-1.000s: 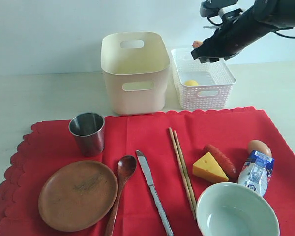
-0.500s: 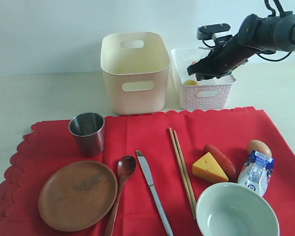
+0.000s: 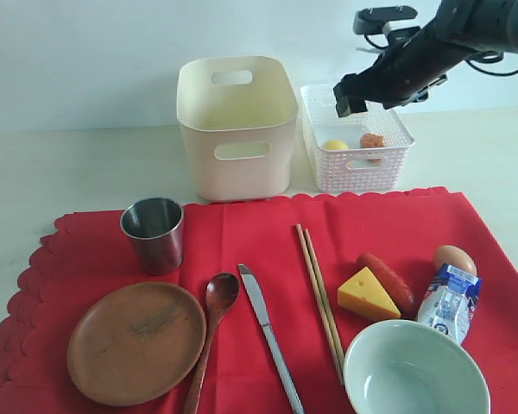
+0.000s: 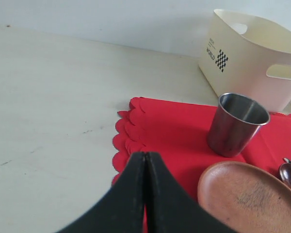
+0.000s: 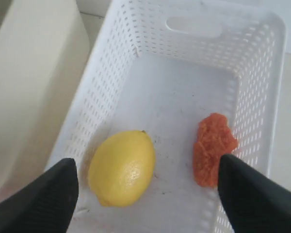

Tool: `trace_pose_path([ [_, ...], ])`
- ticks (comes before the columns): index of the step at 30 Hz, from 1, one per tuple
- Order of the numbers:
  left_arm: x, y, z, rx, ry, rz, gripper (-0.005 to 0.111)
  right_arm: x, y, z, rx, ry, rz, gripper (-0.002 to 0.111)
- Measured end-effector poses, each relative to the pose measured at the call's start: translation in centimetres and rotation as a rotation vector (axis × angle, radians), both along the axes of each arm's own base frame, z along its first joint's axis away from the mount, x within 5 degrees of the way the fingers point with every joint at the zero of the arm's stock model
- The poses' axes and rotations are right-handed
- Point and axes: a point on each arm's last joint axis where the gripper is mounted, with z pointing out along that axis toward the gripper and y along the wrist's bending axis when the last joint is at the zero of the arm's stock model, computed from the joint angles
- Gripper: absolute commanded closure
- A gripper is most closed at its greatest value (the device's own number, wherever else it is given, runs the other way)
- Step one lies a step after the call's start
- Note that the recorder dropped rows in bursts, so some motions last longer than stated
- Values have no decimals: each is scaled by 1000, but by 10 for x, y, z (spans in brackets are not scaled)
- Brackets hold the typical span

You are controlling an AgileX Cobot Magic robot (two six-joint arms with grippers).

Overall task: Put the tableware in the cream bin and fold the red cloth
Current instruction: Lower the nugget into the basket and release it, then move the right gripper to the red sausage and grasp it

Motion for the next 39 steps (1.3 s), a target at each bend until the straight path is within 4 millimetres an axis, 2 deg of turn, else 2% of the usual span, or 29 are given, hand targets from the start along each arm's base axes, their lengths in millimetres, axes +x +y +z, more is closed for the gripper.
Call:
trace_pose_path([
  [7, 0, 0, 0, 0, 0, 0, 107, -26, 0, 49, 14, 50, 39, 36],
  [10, 0, 0, 0, 0, 0, 0, 107, -41, -1, 60, 30, 62, 38, 36],
  [15, 0, 0, 0, 0, 0, 0, 107, -74, -6, 66, 45, 74, 20, 36],
  [23, 0, 0, 0, 0, 0, 0, 107, -125, -13, 52, 0, 146, 64, 36],
  [28, 0, 0, 0, 0, 0, 0, 107, -147, -14, 28, -26, 232, 122, 36],
  [33, 0, 0, 0, 0, 0, 0, 107, -158, 5, 5, -72, 292, 242, 36],
  [36, 0, 0, 0, 0, 0, 0, 107, -159, 17, -6, -111, 308, 296, 40],
  [39, 0, 0, 0, 0, 0, 0, 107, -156, 19, -17, -139, 322, 312, 44],
])
